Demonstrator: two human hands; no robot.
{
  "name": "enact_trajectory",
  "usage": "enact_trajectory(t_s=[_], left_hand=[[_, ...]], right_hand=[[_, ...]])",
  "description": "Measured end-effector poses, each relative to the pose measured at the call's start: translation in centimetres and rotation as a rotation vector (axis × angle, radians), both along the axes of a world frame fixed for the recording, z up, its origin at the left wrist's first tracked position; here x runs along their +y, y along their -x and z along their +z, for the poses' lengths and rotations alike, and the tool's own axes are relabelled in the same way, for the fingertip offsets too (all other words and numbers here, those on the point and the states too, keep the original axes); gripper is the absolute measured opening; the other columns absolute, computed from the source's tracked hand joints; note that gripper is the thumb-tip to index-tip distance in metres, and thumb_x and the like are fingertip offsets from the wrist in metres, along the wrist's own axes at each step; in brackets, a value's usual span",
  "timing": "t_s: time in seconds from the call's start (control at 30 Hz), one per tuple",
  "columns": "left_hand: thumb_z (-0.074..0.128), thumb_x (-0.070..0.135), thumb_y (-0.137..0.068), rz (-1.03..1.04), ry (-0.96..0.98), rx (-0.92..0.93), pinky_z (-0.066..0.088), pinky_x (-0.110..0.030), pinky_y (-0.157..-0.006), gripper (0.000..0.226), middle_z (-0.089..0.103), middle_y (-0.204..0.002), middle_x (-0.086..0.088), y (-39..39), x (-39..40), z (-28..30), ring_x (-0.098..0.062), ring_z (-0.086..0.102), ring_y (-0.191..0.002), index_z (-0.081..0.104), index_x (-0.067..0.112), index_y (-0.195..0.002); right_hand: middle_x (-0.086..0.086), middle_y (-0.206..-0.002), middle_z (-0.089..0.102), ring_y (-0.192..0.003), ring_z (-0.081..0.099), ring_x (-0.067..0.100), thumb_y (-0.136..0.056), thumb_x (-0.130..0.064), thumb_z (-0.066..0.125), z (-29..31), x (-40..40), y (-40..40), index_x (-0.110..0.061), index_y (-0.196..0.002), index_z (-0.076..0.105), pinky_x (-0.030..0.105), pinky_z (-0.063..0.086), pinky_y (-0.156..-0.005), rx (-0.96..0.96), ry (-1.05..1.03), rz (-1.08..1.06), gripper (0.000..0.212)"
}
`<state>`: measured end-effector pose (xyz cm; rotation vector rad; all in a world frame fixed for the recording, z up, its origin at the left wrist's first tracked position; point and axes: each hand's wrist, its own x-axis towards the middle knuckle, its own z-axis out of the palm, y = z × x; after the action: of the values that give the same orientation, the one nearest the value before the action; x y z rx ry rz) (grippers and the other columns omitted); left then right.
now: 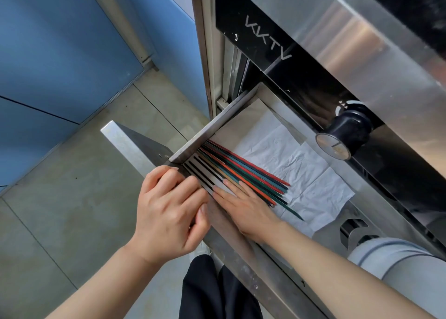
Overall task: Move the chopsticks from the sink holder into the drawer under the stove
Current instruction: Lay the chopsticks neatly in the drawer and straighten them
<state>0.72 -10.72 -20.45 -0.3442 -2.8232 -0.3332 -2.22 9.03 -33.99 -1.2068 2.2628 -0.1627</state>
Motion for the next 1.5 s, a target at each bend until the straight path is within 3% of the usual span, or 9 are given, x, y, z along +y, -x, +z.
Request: enact_trajectory(t_s=[0.2, 0.37, 0.47, 0.53, 0.57, 0.87, 1.07, 1.3, 1.5], left_hand=[[0.033, 0.023, -0.092, -0.003, 0.0, -0.004, 0.036, -0.036, -0.083, 0.041, 0.057, -0.067, -0.002, -0.1, -0.1, 0.0, -0.025, 0.047, -0.067, 0.061, 0.014, -0.063], [0.032, 0.023, -0.092, 0.007, -0.005, 0.009, 0.035, -0.035, -0.082, 0.042, 0.056, -0.065, -0.002, 0.0, 0.1, 0.1, -0.025, 0.043, -0.067, 0.06, 0.014, -0.063], [0.032, 0.023, -0.093, 0.002, -0.003, 0.003, 0.036, -0.035, -0.082, 0.042, 0.056, -0.065, -0.002, 0.0, 0.0, 0.1, -0.026, 0.046, -0.066, 0.06, 0.013, -0.063], [0.031, 0.023, -0.093, 0.004, 0.001, -0.001, 0.036, -0.035, -0.082, 0.043, 0.056, -0.065, -0.002, 0.0, 0.1, 0.2, -0.026, 0.047, -0.065, 0.06, 0.013, -0.063], [0.031, 0.023, -0.093, 0.004, 0.004, -0.003, 0.036, -0.035, -0.083, 0.043, 0.056, -0.065, -0.002, 0.0, 0.1, 0.2, -0.027, 0.047, -0.065, 0.06, 0.013, -0.063], [0.031, 0.024, -0.093, -0.001, 0.009, -0.003, 0.037, -0.037, -0.084, 0.042, 0.057, -0.067, -0.003, -0.1, 0.1, 0.1, -0.026, 0.047, -0.067, 0.061, 0.014, -0.065], [0.032, 0.024, -0.093, 0.001, 0.008, 0.0, 0.036, -0.037, -0.084, 0.041, 0.057, -0.067, -0.003, 0.0, 0.0, 0.1, -0.026, 0.048, -0.067, 0.061, 0.014, -0.066], [0.029, 0.024, -0.094, 0.007, 0.005, 0.009, 0.036, -0.036, -0.084, 0.044, 0.056, -0.066, -0.002, 0.0, 0.1, 0.1, -0.025, 0.046, -0.067, 0.06, 0.014, -0.065], [0.029, 0.024, -0.094, 0.015, -0.001, 0.012, 0.036, -0.036, -0.083, 0.044, 0.056, -0.065, -0.002, 0.0, 0.1, 0.2, -0.026, 0.046, -0.066, 0.06, 0.014, -0.064]], right_hand=[[0.0, -0.162, -0.003, -0.146, -0.016, 0.021, -0.088, -0.001, 0.045, 0.3, 1.4, -0.2, -0.017, -0.152, 0.0, 0.04, -0.005, -0.118, 0.027, -0.008, -0.093, 0.079], [-0.002, -0.161, -0.009, -0.146, -0.017, 0.025, -0.083, 0.002, 0.051, 0.8, 1.7, -0.1, -0.021, -0.152, 0.003, 0.044, -0.002, -0.119, 0.028, -0.027, -0.016, 0.087], [0.002, -0.157, 0.022, -0.146, 0.015, 0.027, -0.084, 0.002, 0.059, 1.5, 1.7, 0.5, -0.015, -0.147, 0.026, 0.044, 0.022, -0.118, 0.053, 0.049, -0.261, 0.074], [0.007, -0.13, 0.052, -0.121, 0.046, 0.027, -0.08, 0.0, 0.066, 1.7, 2.8, 1.2, -0.009, -0.13, 0.051, 0.039, 0.048, -0.098, 0.104, 0.099, -0.496, 0.053], [0.008, -0.118, 0.056, -0.109, 0.05, 0.025, -0.08, -0.001, 0.067, 1.6, 3.4, 1.5, -0.008, -0.122, 0.056, 0.036, 0.052, -0.089, 0.117, 0.092, -0.574, 0.044], [0.008, -0.108, 0.059, -0.097, 0.049, 0.021, -0.09, -0.015, 0.059, 1.5, 4.6, 2.6, -0.012, -0.112, 0.054, 0.033, 0.052, -0.083, 0.045, -0.03, -0.608, 0.023], [0.007, -0.113, 0.056, -0.102, 0.053, 0.021, -0.091, -0.02, 0.06, 2.0, 3.8, 3.2, -0.01, -0.113, 0.052, 0.034, 0.054, -0.087, 0.057, -0.084, -0.612, 0.026], [0.008, -0.107, 0.059, -0.094, 0.06, 0.021, -0.092, -0.018, 0.059, 2.4, 2.5, 3.6, -0.009, -0.107, 0.055, 0.032, 0.055, -0.079, 0.083, -0.116, -0.633, 0.018], [0.009, -0.111, 0.056, -0.097, 0.06, 0.02, -0.087, -0.015, 0.065, 2.6, 2.1, 3.2, -0.006, -0.111, 0.05, 0.029, 0.055, -0.08, 0.076, -0.173, -0.606, 0.029]])
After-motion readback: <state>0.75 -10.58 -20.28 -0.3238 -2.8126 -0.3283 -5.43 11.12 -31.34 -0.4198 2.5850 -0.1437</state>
